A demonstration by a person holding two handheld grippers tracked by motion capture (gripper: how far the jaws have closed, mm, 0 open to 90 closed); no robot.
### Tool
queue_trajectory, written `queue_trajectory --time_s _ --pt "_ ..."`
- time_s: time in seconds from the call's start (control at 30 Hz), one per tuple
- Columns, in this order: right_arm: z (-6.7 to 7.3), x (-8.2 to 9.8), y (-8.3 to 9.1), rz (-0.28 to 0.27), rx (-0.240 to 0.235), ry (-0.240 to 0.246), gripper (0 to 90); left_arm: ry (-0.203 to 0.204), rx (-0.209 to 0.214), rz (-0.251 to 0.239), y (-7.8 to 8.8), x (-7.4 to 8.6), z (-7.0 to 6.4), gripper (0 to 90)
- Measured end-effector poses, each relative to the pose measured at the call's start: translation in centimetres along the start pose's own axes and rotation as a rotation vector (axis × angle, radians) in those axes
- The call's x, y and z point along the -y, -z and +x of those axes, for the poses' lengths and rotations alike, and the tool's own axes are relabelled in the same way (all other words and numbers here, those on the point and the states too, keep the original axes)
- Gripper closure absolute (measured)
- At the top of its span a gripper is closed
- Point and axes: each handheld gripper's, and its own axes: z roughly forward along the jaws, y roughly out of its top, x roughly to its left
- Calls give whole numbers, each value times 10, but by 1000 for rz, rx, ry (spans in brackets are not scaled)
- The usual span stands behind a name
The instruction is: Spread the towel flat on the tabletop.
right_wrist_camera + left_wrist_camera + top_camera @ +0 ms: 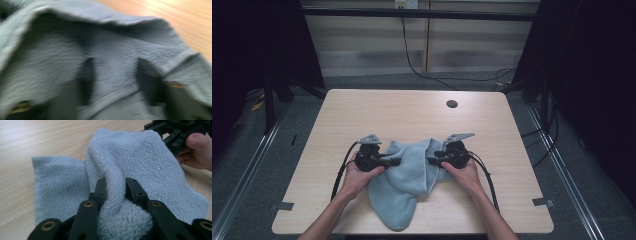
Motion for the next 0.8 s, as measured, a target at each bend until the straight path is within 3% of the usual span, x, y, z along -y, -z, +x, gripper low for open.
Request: queue_trajectory --time_s 0.1,0.2,0.27,0.33,0.53,0.63,0.7,0.8 --pt "8 -3 2 3 34 39 793 -3 -2 -36 8 -2 -2 762" --pt "4 -5 8 -13 56 10 853 0 -4 -75 17 -4 -3 782" --pt "3 -6 11 -14 71 7 856 0 -14 -83 19 -4 -2 783" --pt "-4 -7 22 -47 89 -24 861 10 -20 -97 22 -4 -1 784" --pt "-8 -13 43 -91 132 -24 865 36 -35 -174 36 -8 0 785" --pt "-6 -22 66 -160 163 -18 866 44 -53 -246 53 -15 -2 791" --pt "-4 -24 71 -169 169 -16 866 43 -54 -274 58 -18 -4 792" --pt "0 -35 88 -220 189 -1 867 10 -79 -366 78 -26 -11 793"
